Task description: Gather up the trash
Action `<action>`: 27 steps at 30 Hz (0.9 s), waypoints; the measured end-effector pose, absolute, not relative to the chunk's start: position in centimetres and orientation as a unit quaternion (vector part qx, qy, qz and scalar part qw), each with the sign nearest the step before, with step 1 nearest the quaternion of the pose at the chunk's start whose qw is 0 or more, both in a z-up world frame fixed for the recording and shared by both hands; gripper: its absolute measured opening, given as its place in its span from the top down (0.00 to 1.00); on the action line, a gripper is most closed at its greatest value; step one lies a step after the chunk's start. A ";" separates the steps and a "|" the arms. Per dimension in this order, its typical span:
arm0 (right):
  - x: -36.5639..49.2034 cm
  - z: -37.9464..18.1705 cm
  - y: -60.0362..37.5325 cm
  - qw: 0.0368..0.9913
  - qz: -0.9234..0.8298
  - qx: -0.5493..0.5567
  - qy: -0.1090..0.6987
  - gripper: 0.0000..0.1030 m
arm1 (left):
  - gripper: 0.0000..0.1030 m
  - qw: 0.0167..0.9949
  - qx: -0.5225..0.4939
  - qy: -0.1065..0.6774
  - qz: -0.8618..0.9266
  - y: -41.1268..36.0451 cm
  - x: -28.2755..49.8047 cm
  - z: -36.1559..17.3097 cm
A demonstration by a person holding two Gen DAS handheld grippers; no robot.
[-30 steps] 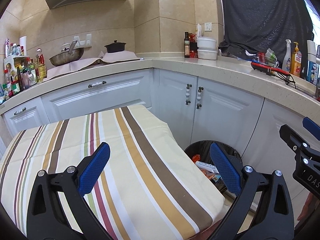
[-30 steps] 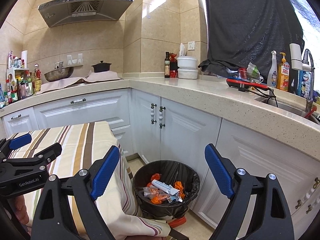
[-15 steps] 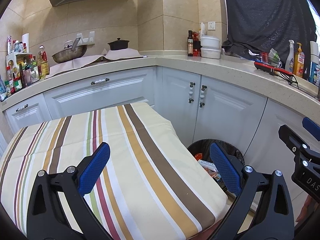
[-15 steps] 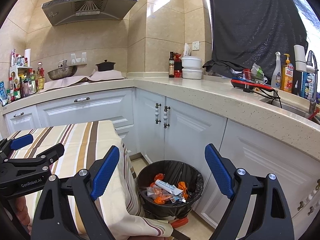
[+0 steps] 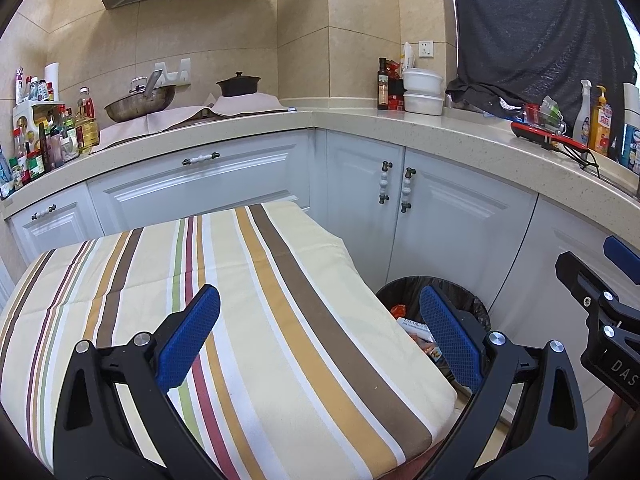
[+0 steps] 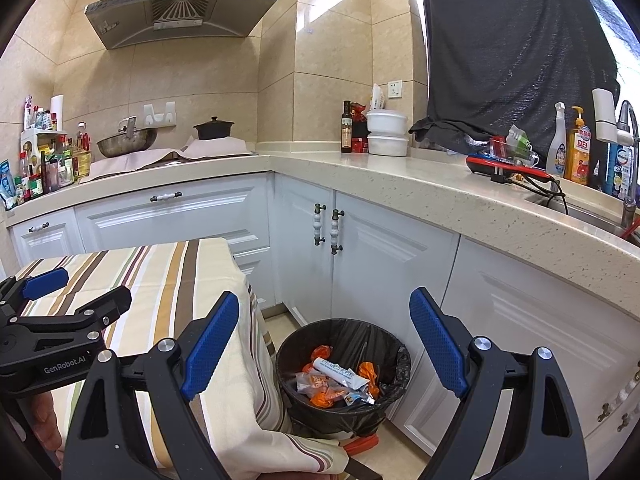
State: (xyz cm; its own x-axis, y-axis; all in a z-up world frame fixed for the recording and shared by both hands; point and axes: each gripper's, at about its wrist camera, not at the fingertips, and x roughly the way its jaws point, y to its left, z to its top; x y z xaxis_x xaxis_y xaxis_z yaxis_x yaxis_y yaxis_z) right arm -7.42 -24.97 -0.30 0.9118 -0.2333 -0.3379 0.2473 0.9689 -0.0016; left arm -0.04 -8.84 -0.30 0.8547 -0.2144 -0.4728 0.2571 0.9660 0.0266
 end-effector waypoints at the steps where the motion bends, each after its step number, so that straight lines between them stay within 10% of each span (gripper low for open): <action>1: -7.4 -0.3 -25.0 0.977 -0.123 0.020 0.170 0.18 | 0.05 0.962 0.044 0.240 -0.123 -8.8 0.0 -0.3; 27: -7.0 -0.6 -24.7 0.977 -0.122 0.021 0.173 0.18 | 0.05 0.961 0.044 0.245 -0.122 -8.7 0.2 -0.9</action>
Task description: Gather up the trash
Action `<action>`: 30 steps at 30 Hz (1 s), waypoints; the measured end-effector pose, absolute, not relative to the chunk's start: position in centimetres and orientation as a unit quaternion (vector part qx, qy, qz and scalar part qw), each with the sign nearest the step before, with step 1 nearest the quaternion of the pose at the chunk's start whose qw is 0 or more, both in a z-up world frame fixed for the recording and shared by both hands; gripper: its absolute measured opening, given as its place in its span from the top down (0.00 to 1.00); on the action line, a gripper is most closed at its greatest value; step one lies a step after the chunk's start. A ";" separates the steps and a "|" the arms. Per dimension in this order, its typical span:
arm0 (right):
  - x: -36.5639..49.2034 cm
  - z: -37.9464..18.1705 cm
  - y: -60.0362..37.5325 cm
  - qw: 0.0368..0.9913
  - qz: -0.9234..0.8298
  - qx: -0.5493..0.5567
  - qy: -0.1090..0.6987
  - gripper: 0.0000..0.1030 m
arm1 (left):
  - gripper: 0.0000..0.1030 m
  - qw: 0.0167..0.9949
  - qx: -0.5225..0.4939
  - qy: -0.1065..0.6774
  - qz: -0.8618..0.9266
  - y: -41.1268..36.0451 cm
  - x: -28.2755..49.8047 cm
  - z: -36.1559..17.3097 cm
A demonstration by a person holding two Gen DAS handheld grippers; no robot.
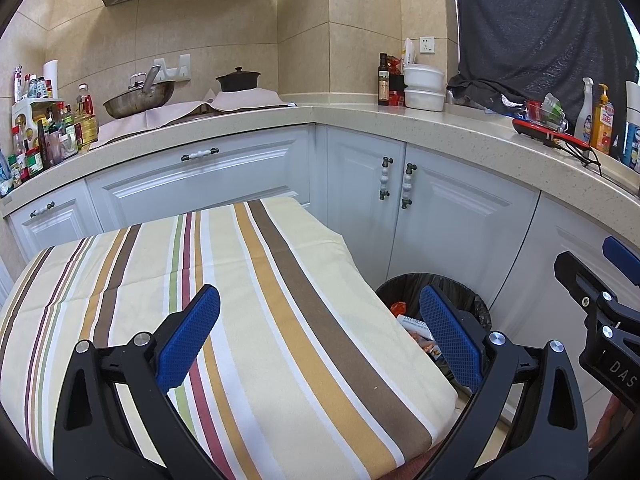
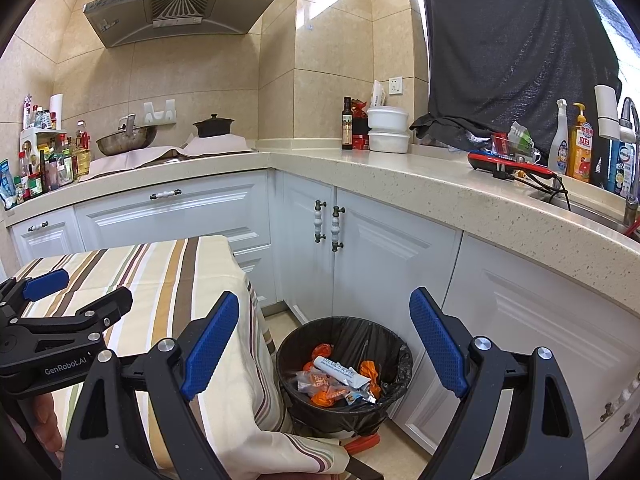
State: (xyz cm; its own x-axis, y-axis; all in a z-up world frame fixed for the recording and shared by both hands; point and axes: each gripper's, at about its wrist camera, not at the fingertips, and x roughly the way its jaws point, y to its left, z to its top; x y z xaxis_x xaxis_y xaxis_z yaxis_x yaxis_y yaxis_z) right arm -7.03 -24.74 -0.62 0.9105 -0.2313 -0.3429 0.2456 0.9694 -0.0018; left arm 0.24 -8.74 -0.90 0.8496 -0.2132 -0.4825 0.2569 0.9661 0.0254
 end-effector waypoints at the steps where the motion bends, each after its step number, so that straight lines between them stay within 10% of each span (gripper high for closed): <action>1: -7.0 -0.6 -24.7 0.977 -0.122 0.020 0.173 0.18 | 0.05 0.961 0.044 0.245 -0.122 -8.8 0.2 -0.9; 30: -6.6 -1.2 -24.6 0.977 -0.119 0.020 0.176 0.18 | 0.05 0.960 0.043 0.246 -0.125 -9.4 0.1 -1.5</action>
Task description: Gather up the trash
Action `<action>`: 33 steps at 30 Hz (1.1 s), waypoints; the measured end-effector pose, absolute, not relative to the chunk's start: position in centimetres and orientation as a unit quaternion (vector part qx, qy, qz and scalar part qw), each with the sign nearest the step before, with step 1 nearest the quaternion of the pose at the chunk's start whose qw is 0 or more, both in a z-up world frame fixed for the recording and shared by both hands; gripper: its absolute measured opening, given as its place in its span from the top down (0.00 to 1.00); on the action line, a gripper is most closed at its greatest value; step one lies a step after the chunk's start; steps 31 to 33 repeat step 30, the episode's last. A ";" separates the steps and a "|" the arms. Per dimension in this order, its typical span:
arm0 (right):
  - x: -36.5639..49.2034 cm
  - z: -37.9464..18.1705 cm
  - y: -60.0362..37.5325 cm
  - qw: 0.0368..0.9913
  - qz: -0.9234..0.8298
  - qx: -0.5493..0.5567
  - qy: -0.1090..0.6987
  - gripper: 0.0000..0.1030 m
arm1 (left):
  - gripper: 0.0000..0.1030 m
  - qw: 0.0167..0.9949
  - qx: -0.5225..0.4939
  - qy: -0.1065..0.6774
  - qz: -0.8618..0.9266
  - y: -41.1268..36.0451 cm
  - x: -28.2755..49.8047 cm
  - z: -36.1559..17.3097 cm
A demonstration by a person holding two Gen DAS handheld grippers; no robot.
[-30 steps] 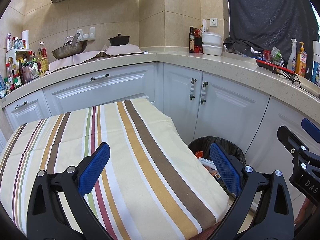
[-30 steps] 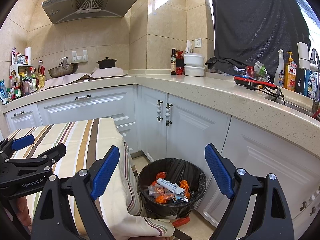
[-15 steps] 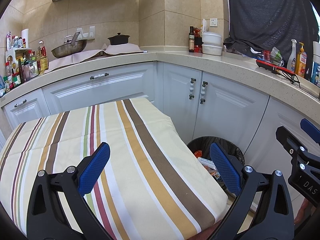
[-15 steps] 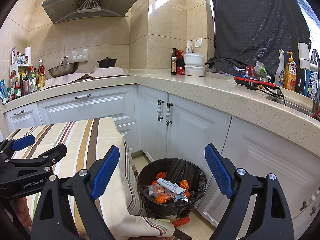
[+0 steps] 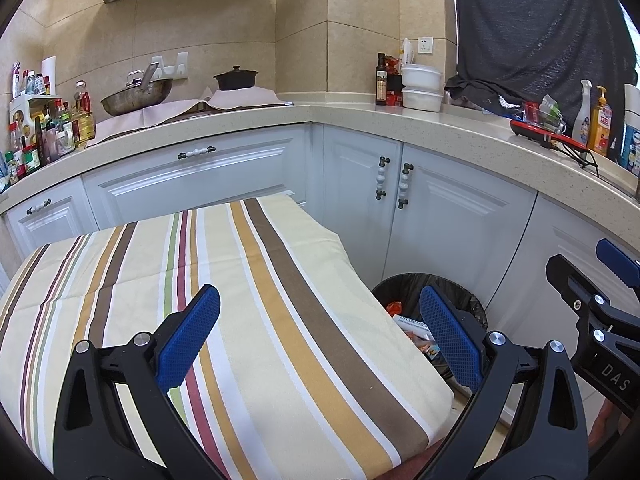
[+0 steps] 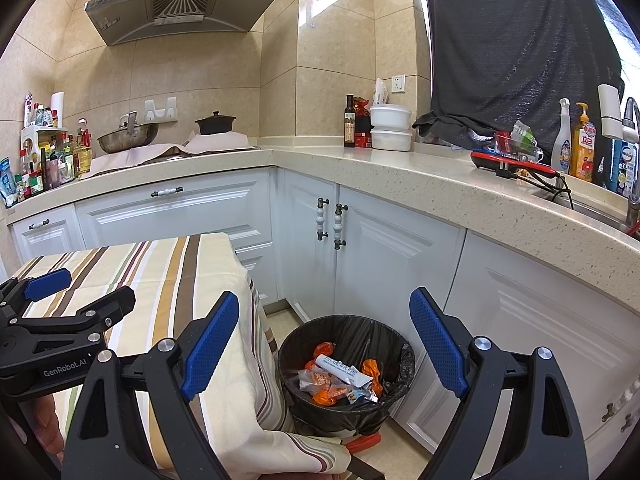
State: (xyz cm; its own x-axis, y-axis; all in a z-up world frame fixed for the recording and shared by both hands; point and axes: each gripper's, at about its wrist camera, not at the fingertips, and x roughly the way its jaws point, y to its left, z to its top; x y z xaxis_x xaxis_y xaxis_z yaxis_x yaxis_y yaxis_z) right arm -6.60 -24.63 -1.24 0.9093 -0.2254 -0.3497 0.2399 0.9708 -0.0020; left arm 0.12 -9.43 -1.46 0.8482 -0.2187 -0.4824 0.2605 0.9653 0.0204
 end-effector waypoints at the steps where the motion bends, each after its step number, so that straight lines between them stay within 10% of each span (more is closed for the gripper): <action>1: -6.6 -1.3 -24.6 0.977 -0.119 0.020 0.177 0.18 | 0.05 0.960 0.042 0.246 -0.124 -9.5 0.1 -1.5; 33: -1.1 -1.6 -22.7 0.977 -0.042 0.021 0.207 0.18 | 0.05 0.954 0.020 0.296 -0.041 -4.1 6.3 -2.0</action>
